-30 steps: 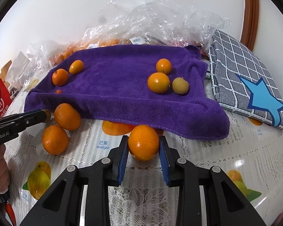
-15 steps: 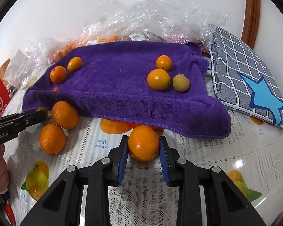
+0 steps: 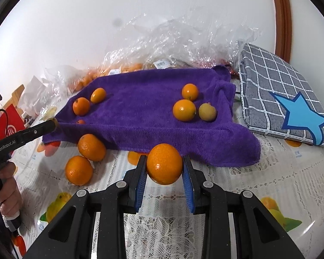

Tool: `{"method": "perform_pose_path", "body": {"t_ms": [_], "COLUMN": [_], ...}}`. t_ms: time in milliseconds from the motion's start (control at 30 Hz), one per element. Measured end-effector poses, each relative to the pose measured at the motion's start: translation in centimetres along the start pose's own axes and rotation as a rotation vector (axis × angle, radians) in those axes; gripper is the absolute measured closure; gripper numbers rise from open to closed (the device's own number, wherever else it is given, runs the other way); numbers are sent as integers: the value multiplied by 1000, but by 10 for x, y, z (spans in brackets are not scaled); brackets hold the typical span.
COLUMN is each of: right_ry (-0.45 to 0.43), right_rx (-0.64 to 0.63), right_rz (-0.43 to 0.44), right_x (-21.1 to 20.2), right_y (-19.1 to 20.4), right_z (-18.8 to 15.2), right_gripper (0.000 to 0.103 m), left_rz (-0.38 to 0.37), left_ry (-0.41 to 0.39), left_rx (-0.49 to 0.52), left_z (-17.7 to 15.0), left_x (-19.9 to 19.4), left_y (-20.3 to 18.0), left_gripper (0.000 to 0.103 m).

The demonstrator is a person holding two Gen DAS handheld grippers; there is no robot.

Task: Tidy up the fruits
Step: 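Grasp a round orange with the right tool while the left tool grasps a small yellow fruit, then carry the orange over the towel with the right tool while the left tool carries the yellow fruit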

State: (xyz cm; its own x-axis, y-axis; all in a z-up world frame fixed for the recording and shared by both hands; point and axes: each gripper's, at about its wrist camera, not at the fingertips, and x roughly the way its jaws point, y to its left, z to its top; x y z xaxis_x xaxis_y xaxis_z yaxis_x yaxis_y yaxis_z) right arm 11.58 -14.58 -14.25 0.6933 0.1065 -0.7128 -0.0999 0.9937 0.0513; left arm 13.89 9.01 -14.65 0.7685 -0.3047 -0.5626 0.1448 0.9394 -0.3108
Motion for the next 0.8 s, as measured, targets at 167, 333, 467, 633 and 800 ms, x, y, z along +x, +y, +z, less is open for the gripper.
{"method": "perform_pose_path", "body": {"t_ms": [167,333,467,633,800], "right_ry": [-40,-80,-88,-114,-108], "right_rx": [24,51,44,26,4], "right_rz": [12,8,-10,-18,-25], "right_x": [-9,-17,-17,-13,4], "right_y": [-5,-12,-15,-18,-21], "right_z": [2,12,27,53,71], "right_gripper": [72,72,72,72,72], "left_rz": [13,47,68,72,102], "left_ry": [-22,-32,-43,-60,-51], "left_rx": [-11,-16,-59,-88,-79], "left_z": [3,6,18,43,41], "left_x": [-3,-2,2,14,29], "left_y": [7,12,19,16,11], "left_gripper": [80,80,80,80,80]}}
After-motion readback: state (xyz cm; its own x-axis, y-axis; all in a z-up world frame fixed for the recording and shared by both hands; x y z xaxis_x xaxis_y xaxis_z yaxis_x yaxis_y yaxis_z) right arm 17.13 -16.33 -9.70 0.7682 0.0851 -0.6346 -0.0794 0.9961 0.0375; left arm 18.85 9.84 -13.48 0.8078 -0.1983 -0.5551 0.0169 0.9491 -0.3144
